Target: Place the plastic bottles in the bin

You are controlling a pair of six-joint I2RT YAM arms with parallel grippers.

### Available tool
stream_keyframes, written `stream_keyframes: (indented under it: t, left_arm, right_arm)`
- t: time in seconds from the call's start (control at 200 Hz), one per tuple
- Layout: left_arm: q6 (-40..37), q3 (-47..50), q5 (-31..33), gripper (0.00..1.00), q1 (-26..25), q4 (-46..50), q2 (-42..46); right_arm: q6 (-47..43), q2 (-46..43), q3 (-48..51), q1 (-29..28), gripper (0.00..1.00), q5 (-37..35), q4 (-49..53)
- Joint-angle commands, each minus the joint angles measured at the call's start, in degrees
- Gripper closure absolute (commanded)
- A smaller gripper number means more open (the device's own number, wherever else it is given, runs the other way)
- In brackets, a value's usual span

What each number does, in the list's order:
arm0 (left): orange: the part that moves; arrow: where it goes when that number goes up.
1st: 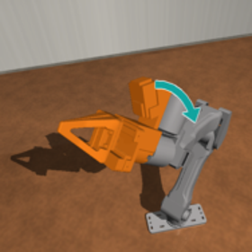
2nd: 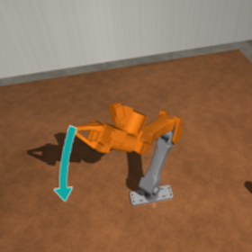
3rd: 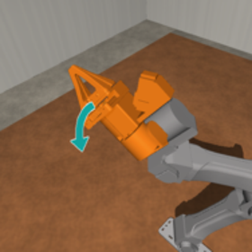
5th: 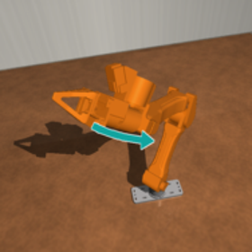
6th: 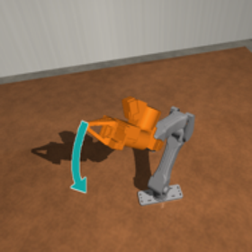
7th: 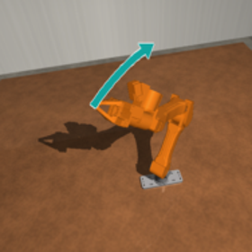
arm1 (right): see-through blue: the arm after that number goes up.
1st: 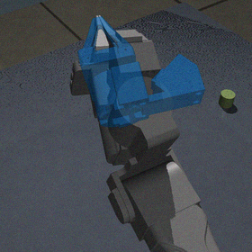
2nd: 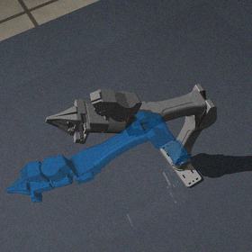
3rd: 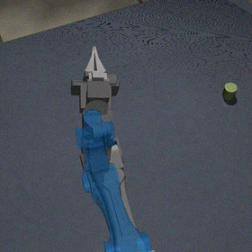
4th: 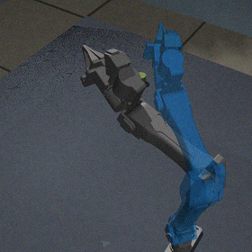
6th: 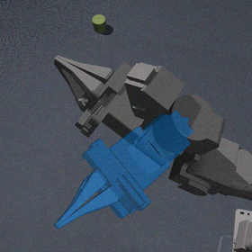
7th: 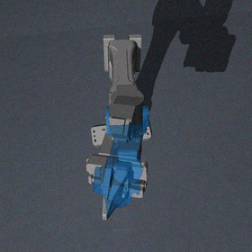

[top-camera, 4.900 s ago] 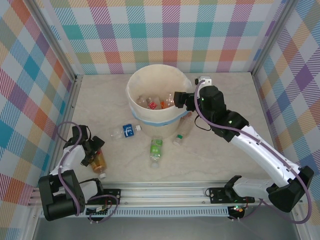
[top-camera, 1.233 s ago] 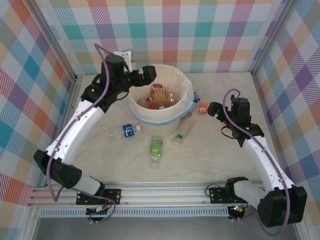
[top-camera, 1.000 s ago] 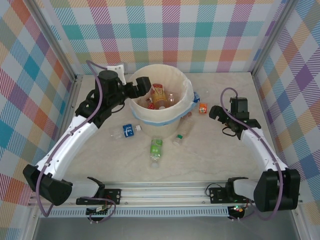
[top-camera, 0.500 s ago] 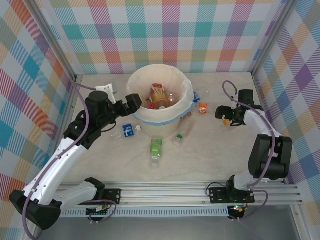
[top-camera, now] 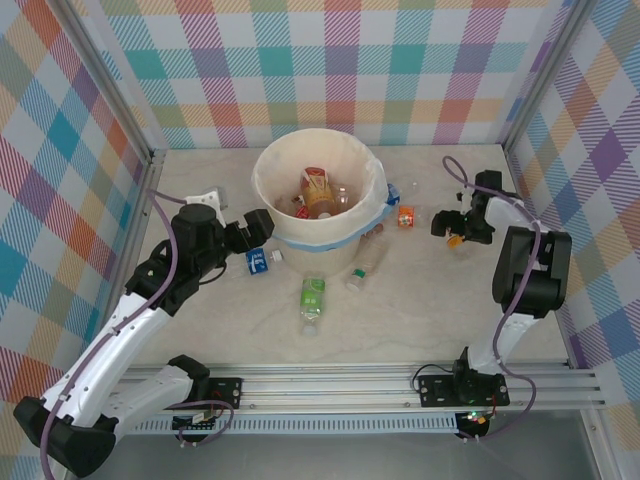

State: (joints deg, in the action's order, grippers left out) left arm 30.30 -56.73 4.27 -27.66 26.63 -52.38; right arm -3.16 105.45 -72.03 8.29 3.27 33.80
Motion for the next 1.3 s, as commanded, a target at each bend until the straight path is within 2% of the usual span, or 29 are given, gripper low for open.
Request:
stream_keyframes:
  t: [0.0, 0.085, 0.215, 0.45, 0.68, 0.93, 1.11, 1.295]
  left_arm:
    - [-0.06, 1.39, 2.11, 0.00, 0.06, -1.22, 1.85]
    - [-0.25, 1.94, 2.77, 0.00, 0.15, -0.41, 2.21]
    - [0.87, 3.90, 3.52, 0.00, 0.31, -0.92, 2.73]
    - [6.01, 7.81, 6.95, 0.00, 0.93, -2.38, 4.62]
    - [9.81, 12.57, 10.70, 0.00, 2.03, -4.99, 8.86]
    - [11.95, 15.51, 10.23, 0.00, 3.73, -5.45, 11.07]
    - [14.87, 17.82, 8.64, 0.00, 4.70, -7.44, 10.31]
    - [16.16, 18.61, 7.78, 0.00, 6.02, -7.33, 9.44]
  right_arm:
    - [-2.03, 3.00, -3.33, 0.26, 0.02, 0.36, 3.08]
    - [-2.02, 5.45, -5.27, 0.23, 0.06, -0.07, 4.15]
    - [-1.29, 7.18, -5.23, 0.24, 0.24, -2.27, 1.26]
    - [2.52, 6.31, -3.31, 0.19, 0.40, -3.46, -1.79]
    - [6.35, -1.27, 4.56, -0.10, 0.48, -3.48, -8.95]
    - [8.52, -12.92, 15.71, -1.79, 0.55, -2.88, -19.49]
    - [12.64, -23.54, 21.23, -2.80, 0.56, 4.98, -23.77]
    - [16.68, -33.96, 21.23, -5.38, 0.58, 14.87, -25.18]
